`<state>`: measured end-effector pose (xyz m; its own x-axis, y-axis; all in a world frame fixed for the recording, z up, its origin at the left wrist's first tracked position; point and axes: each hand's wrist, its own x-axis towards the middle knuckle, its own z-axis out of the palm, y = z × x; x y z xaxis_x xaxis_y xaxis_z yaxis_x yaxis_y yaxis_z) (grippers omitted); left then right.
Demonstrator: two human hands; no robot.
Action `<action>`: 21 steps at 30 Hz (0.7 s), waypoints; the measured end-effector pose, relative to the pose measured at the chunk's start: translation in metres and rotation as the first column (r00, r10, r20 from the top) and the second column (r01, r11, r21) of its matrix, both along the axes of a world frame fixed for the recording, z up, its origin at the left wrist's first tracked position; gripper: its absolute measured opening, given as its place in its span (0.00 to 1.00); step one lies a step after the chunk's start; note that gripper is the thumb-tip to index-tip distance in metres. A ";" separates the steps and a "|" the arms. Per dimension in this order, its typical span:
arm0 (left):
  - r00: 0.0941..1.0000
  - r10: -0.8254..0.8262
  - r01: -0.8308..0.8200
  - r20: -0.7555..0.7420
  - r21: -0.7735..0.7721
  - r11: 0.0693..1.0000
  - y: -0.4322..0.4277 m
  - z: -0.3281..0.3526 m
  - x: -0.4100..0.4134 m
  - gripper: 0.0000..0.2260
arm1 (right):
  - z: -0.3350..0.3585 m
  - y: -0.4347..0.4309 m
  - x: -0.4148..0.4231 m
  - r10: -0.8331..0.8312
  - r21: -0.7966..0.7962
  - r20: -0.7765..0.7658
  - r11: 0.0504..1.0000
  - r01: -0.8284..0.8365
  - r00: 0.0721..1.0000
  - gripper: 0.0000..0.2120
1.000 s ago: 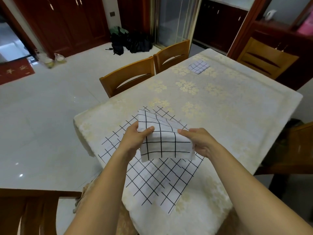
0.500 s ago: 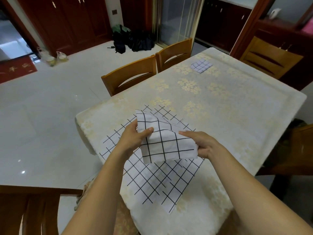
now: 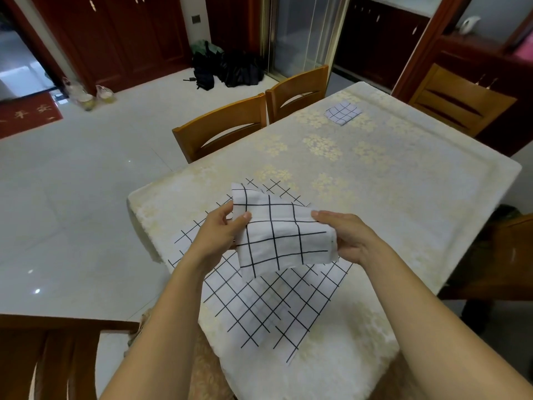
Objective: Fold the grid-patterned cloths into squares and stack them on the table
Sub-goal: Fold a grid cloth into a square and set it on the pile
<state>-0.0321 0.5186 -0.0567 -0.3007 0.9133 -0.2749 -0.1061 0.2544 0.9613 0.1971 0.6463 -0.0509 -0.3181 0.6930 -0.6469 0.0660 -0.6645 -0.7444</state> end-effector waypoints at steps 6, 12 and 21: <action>0.998 -0.021 0.018 0.052 0.043 0.999 -0.003 0.007 -0.001 0.12 | -0.002 0.001 0.006 0.136 -0.275 -0.209 0.942 -0.192 0.968 0.20; 0.997 -0.012 0.012 0.074 -0.002 1.000 -0.003 0.008 -0.002 0.15 | 0.006 0.003 0.003 0.322 0.113 0.049 0.939 -0.326 0.945 0.18; 0.999 0.000 0.002 0.051 -0.025 1.000 0.002 0.003 0.000 0.15 | 0.013 0.004 0.012 0.244 0.295 0.027 0.925 -0.241 0.969 0.10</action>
